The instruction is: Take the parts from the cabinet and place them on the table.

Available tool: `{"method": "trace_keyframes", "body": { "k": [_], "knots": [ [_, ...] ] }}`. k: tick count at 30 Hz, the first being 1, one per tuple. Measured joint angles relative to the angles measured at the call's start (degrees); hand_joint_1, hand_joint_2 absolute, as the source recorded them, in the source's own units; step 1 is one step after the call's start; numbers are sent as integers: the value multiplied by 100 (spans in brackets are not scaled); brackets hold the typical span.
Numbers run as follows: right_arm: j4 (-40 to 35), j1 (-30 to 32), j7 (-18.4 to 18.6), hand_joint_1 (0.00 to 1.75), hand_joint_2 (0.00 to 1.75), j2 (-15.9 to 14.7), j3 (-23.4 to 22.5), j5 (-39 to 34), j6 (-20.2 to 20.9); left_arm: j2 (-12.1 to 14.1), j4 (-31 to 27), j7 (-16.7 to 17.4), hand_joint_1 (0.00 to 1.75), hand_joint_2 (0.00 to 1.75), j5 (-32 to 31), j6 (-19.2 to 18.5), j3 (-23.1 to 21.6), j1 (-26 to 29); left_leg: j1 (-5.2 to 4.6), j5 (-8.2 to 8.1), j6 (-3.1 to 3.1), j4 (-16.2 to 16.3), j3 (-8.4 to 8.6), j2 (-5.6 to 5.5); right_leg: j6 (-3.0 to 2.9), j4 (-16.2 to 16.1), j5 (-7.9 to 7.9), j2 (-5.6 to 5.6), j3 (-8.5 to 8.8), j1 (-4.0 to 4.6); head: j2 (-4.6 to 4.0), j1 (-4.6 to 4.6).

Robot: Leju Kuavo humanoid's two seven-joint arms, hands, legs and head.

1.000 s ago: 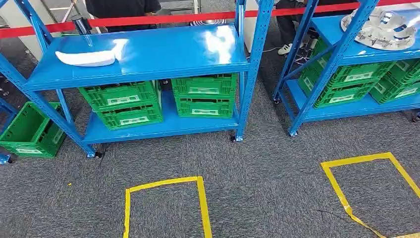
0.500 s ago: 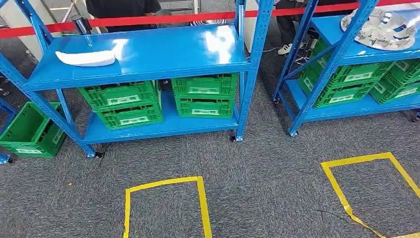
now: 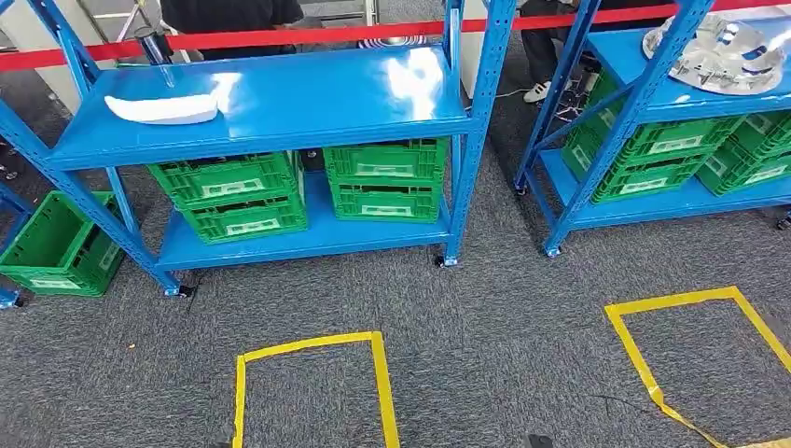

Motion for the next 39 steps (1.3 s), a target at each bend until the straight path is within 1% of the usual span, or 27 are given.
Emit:
{"method": "trace_keyframes", "body": {
  "k": [3,4,6,10,14,17,19,20,22,23,24,26,27,29,31,32,33,35,37,38,39],
  "knots": [
    [110,-71,35,0,0,-48,182,-298,-108,26,29,-230,0,0,389,141,-171,-141,0,0,1,2,-1,-1,1,-1,0,-1,1,0,0,2],
    [140,-82,35,0,0,-64,228,-384,-127,31,29,-362,0,0,528,164,-202,-188,0,0,1,2,-1,-1,1,0,1,-1,0,0,0,2],
    [193,-87,35,0,0,-83,278,-501,-160,33,26,-663,0,0,710,116,-235,-283,0,1,1,2,-2,-1,4,0,3,-1,0,-1,0,2],
    [260,-92,22,0,0,-112,337,-567,-193,29,-28,-925,0,0,847,-35,-239,-445,0,1,1,3,-2,-2,4,0,3,-2,0,0,0,2],
    [322,-91,-4,0,0,-160,377,-565,-201,9,-219,-1233,0,0,1022,-413,-235,-610,0,1,1,3,-1,-2,4,0,4,-1,0,0,0,2],
    [354,-91,-6,0,0,-197,407,-536,-177,-17,-496,-1492,0,0,1241,-923,-160,-662,0,1,1,4,0,-2,4,0,4,-1,-1,-1,0,2],
    [367,-90,-6,0,0,-227,425,-516,-177,-35,-821,-1672,0,0,1363,-1347,-91,-665,0,2,1,5,-2,-2,4,0,4,-1,-1,-1,0,0],
    [372,-91,-6,0,0,-241,444,-508,-177,-46,-1000,-1677,0,0,1378,-1442,-49,-680,-1,1,1,5,-2,-2,4,0,4,-1,0,-1,0,2],
    [374,-91,-6,0,0,-258,460,-492,-175,-63,-1191,-1675,0,0,1398,-1457,-27,-710,-1,1,1,5,-2,-1,5,0,4,-1,1,-1,0,2],
    [376,-90,-6,0,0,-265,464,-484,-175,-76,-1280,-1692,0,0,1417,-1537,-16,-713,-1,1,1,6,-1,0,5,0,5,1,0,-1,0,2],
    [381,-88,-9,0,0,-269,473,-468,-175,-81,-1414,-1784,0,0,1477,-1734,-7,-695,-1,1,1,6,-2,1,5,0,5,1,-3,-1,0,2],
    [398,-87,-24,0,0,-293,512,-399,-143,-70,-1937,-2100,0,0,1603,-2478,41,-602,-1,5,6,10,-6,-2,10,0,8,-2,-7,-2,0,0],
    [400,-92,-35,0,0,-319,549,-325,-103,-63,-2325,-2225,0,0,1599,-2800,41,-546,-1,8,10,9,-13,-5,10,0,8,-7,-8,-2,0,2],
    [400,-122,-39,0,0,-376,659,-169,-42,-55,-3263,-2416,0,0,1384,-3312,32,-413,-1,11,14,9,-19,-6,12,1,9,-9,-12,-2,0,2],
    [400,-154,-8,0,0,-438,762,-62,35,-52,-4168,-2466,0,0,1188,-3721,-20,-321,-2,10,14,12,-21,-4,18,0,13,-7,-12,-2,0,2],
    [400,-159,15,0,0,-450,816,-27,79,-33,-4600,-2505,0,0,1140,-3935,-60,-312,-15,-4,33,54,-40,-6,50,-5,30,-7,-15,-37,0,2],
    [400,-173,48,0,0,-470,860,-9,120,-17,-4952,-2560,0,0,1092,-4147,-121,-316,-13,-9,48,66,-50,-6,52,4,31,-7,-26,-38,0,0],
    [398,-188,57,0,0,-477,951,17,153,83,-5528,-2671,0,0,1052,-4517,-239,-317,-13,-17,67,83,-72,-6,64,1,39,-4,-35,-40,0,0],
    [398,-189,59,0,0,-474,1000,23,192,151,-5860,-2741,0,0,1052,-4728,-322,-320,-24,-11,97,83,-76,-6,87,-13,52,-4,-35,-52,0,0],
    [396,-195,59,0,0,-470,1024,23,203,195,-5994,-2768,0,0,1052,-4789,-359,-319,-38,3,133,65,-87,-7,113,-39,69,-11,-29,-55,0,-2],
    [394,-206,57,0,0,-468,1048,21,205,225,-6149,-2781,0,0,1052,-4837,-399,-319,-39,88,202,-86,-25,-9,146,-69,83,-9,-17,-12,0,-2]
  ]
}}
